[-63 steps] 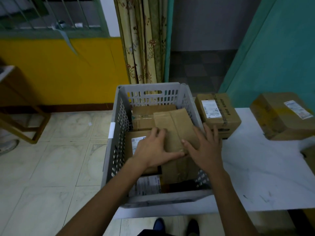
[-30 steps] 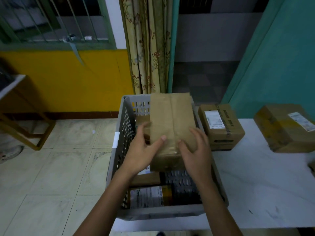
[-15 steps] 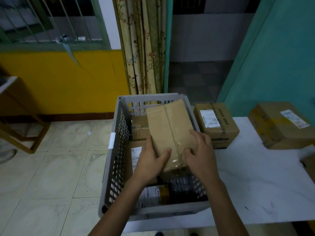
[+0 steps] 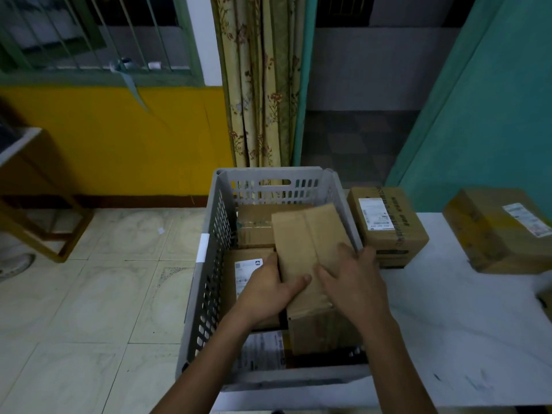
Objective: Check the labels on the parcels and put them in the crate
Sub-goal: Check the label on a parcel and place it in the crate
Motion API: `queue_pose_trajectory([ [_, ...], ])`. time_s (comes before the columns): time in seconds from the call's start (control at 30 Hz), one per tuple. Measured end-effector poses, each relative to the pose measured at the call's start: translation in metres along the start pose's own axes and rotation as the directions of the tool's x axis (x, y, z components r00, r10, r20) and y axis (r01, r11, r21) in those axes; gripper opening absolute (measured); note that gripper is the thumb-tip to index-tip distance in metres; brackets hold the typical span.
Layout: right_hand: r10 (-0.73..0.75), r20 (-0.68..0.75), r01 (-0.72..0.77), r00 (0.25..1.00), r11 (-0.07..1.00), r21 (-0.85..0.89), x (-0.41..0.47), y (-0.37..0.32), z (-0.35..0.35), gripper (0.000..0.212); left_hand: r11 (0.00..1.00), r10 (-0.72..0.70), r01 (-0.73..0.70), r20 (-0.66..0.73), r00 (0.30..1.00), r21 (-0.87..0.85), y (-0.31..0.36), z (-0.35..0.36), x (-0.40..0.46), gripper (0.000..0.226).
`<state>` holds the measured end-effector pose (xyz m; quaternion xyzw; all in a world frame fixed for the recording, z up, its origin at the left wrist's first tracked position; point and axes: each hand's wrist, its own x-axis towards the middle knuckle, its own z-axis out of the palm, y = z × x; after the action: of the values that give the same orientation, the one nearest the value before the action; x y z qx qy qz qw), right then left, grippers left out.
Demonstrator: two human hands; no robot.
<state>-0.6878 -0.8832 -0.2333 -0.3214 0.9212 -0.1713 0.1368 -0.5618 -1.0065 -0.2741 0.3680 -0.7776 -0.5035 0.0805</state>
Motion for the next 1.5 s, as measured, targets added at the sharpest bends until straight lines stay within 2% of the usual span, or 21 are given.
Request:
queue_pose_trajectory([
  [0.1,0.016,-0.010,-0.016,1.000,0.999,0.051,-0.003,0.003,0.010,0.060,1.000,0.019,-0.018,0.007,1.000,-0.011,-0.006,0.005,0.002,0.056],
  [0.23,0.014,-0.039,-0.011,0.999,0.997,0.075,-0.006,0.007,0.019,0.060,0.998,0.063,-0.063,0.000,0.998,0.004,-0.015,0.012,0.003,0.060],
  [0.3,0.013,-0.023,-0.011,1.000,0.997,0.074,-0.006,0.009,0.017,0.065,0.996,0.091,-0.091,0.013,0.996,-0.006,-0.016,0.013,0.001,0.060],
  [0.37,-0.018,0.035,0.017,0.999,0.999,0.036,-0.006,0.009,0.016,0.078,0.992,0.098,-0.092,0.056,0.994,-0.089,-0.017,0.011,0.000,0.056],
  [0.47,-0.056,0.172,0.067,0.984,0.996,-0.062,-0.006,0.002,0.015,0.099,0.954,0.030,0.006,0.114,0.993,-0.300,-0.026,0.004,0.003,0.067],
  [0.6,-0.049,0.334,0.109,0.941,0.981,-0.163,-0.003,-0.003,0.013,0.121,0.858,-0.081,0.167,0.194,0.978,-0.486,-0.037,-0.008,0.007,0.082],
  [0.67,-0.032,0.342,0.098,0.939,0.979,-0.177,-0.002,-0.003,0.012,0.125,0.834,-0.080,0.202,0.251,0.965,-0.513,-0.037,-0.012,0.006,0.074],
  [0.77,-0.029,0.291,0.078,0.956,0.984,-0.159,-0.004,-0.011,0.017,0.117,0.820,-0.092,0.235,0.286,0.954,-0.522,-0.042,-0.012,0.006,0.053],
  [0.8,-0.039,0.270,0.082,0.962,0.985,-0.152,-0.005,-0.014,0.018,0.112,0.871,-0.111,0.225,0.272,0.956,-0.437,-0.045,-0.012,0.005,0.042],
  [0.83,-0.046,0.245,0.083,0.969,0.986,-0.145,-0.006,-0.017,0.019,0.109,0.948,-0.102,0.171,0.255,0.961,-0.267,-0.050,-0.010,0.006,0.030],
  [0.87,-0.049,0.211,0.077,0.976,0.988,-0.130,-0.006,-0.018,0.018,0.106,0.996,-0.087,0.085,0.282,0.956,0.019,-0.052,-0.008,0.006,0.022],
  [0.9,-0.053,0.177,0.073,0.983,0.991,-0.111,-0.006,-0.018,0.017,0.102,0.956,-0.091,-0.022,0.363,0.927,0.294,-0.055,-0.001,0.006,0.021],
  [0.93,-0.062,0.147,0.076,0.987,0.993,-0.093,-0.004,-0.018,0.014,0.099,0.857,-0.146,-0.114,0.450,0.881,0.502,-0.056,0.007,0.006,0.027],
  [1.0,-0.088,0.103,0.097,0.991,0.992,-0.083,-0.003,-0.018,0.008,0.093,0.685,-0.292,-0.237,0.558,0.777,0.689,-0.055,0.024,0.006,0.037],
  [1.07,-0.119,0.082,0.127,0.990,0.987,-0.095,-0.003,-0.018,0.007,0.085,0.587,-0.379,-0.310,0.592,0.711,0.748,-0.050,0.030,0.010,0.035],
  [1.1,-0.122,0.084,0.130,0.989,0.987,-0.097,-0.004,-0.018,0.008,0.082,0.585,-0.404,-0.301,0.593,0.697,0.753,-0.050,0.032,0.013,0.034],
  [1.23,-0.124,0.057,0.128,0.991,0.988,-0.082,-0.005,-0.015,0.009,0.079,0.678,-0.476,-0.210,0.639,0.604,0.704,-0.065,0.036,0.016,0.034],
  [1.37,-0.112,0.032,0.114,0.993,0.992,-0.053,-0.004,-0.014,0.008,0.079,0.674,-0.476,-0.215,0.638,0.605,0.707,-0.065,0.039,0.013,0.041],
  [1.47,-0.110,0.045,0.112,0.993,0.993,-0.039,-0.002,-0.013,0.007,0.077,0.655,-0.508,-0.229,0.645,0.571,0.720,-0.069,0.033,0.014,0.044],
  [1.5,-0.106,0.047,0.108,0.993,0.994,-0.034,-0.002,-0.013,0.006,0.074,0.656,-0.500,-0.244,0.654,0.568,0.714,-0.072,0.032,0.015,0.051],
])
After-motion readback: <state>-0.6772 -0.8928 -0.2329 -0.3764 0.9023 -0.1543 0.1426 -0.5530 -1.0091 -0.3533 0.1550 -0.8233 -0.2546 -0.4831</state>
